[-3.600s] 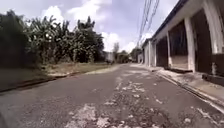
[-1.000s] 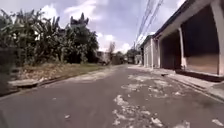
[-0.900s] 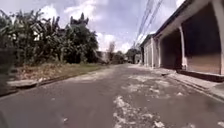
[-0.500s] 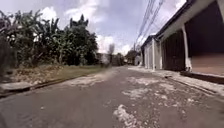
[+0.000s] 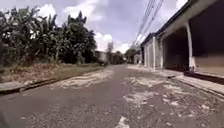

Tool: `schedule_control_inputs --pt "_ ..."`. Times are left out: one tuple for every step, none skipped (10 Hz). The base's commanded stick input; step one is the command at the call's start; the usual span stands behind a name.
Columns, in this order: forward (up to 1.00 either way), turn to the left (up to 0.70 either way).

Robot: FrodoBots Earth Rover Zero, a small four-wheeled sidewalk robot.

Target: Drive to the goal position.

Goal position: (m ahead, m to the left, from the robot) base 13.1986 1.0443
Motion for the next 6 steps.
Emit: schedule_control_inputs --pt "0.7 0.03" --pt "0.7 0.03" --pt "0.7 0.03" --pt "0.7 0.03" --pt "0.7 0.03" --pt "0.7 0.03"
